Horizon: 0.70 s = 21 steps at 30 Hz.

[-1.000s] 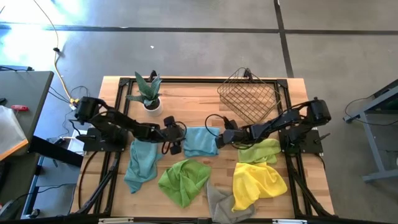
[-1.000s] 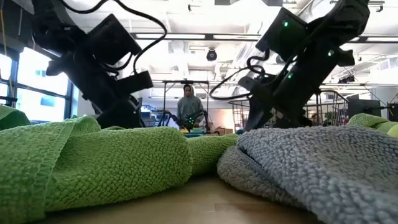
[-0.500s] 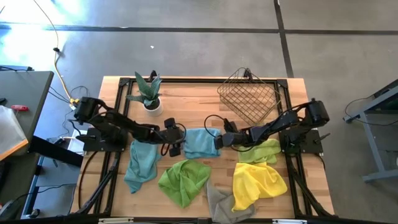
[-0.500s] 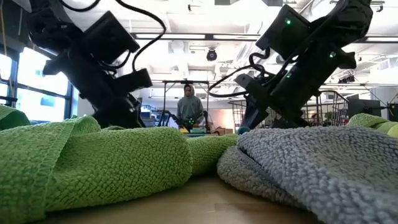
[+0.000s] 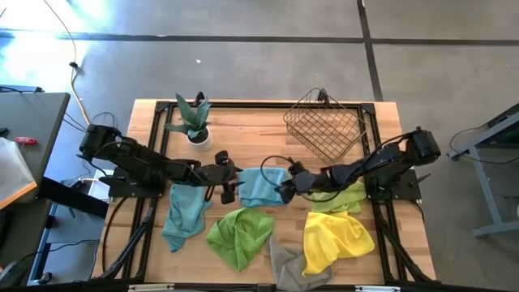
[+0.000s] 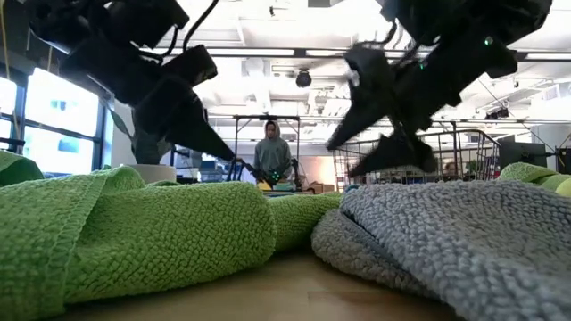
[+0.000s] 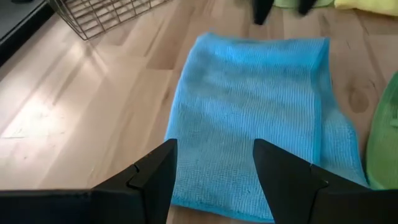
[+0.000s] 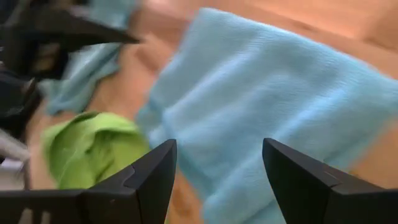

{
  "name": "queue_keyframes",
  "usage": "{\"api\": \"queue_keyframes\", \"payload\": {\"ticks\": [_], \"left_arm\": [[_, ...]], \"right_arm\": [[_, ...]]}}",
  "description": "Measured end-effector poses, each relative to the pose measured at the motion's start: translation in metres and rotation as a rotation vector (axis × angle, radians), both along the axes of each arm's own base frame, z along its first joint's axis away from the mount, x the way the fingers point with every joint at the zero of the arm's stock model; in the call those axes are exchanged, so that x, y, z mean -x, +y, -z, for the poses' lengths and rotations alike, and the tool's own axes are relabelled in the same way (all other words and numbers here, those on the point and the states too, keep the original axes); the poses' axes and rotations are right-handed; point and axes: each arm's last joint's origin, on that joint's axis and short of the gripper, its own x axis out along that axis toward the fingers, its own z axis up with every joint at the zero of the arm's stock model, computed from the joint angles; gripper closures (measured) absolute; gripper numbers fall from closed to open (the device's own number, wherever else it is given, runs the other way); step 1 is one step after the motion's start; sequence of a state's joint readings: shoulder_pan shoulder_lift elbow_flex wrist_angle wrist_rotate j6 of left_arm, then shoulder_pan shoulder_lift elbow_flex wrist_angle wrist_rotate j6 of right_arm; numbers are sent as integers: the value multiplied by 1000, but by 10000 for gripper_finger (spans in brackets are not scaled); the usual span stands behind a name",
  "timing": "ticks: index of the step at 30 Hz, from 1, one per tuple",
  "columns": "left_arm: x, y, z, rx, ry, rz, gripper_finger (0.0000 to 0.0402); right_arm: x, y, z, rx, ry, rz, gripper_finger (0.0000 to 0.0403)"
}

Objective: Fold microfiber towels
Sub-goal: Fold the top blue towel

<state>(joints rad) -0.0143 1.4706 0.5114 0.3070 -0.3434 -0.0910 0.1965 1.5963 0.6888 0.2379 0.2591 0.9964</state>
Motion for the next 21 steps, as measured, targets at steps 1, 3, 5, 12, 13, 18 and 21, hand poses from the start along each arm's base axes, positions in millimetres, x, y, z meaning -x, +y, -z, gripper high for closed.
{"api": "queue_keyframes", "payload": {"ticks": [1, 3, 5, 12, 13, 18, 21], "left_arm": [[0, 0, 2, 1, 9, -1, 200], [-1, 0, 6, 6, 21, -6, 200], [-2, 0, 9, 8, 28, -7, 200], [-3, -1, 26, 52, 82, -18, 200], [-4, -1, 28, 56, 85, -14, 200], [-4, -1, 39, 71, 130, -29, 200], [-5, -1, 46, 81, 147, -41, 200]], "right_arm": [[-1, 2, 1, 21, -11, -19, 171], [-3, 6, 6, 44, -9, -36, 171], [-5, 8, 14, 59, 8, -47, 171], [-4, 14, 30, 6, 83, -135, 171], [-3, 15, 30, -3, 92, -152, 171], [-2, 16, 32, -29, 125, -222, 171], [2, 16, 34, -26, 173, -233, 171]]}}
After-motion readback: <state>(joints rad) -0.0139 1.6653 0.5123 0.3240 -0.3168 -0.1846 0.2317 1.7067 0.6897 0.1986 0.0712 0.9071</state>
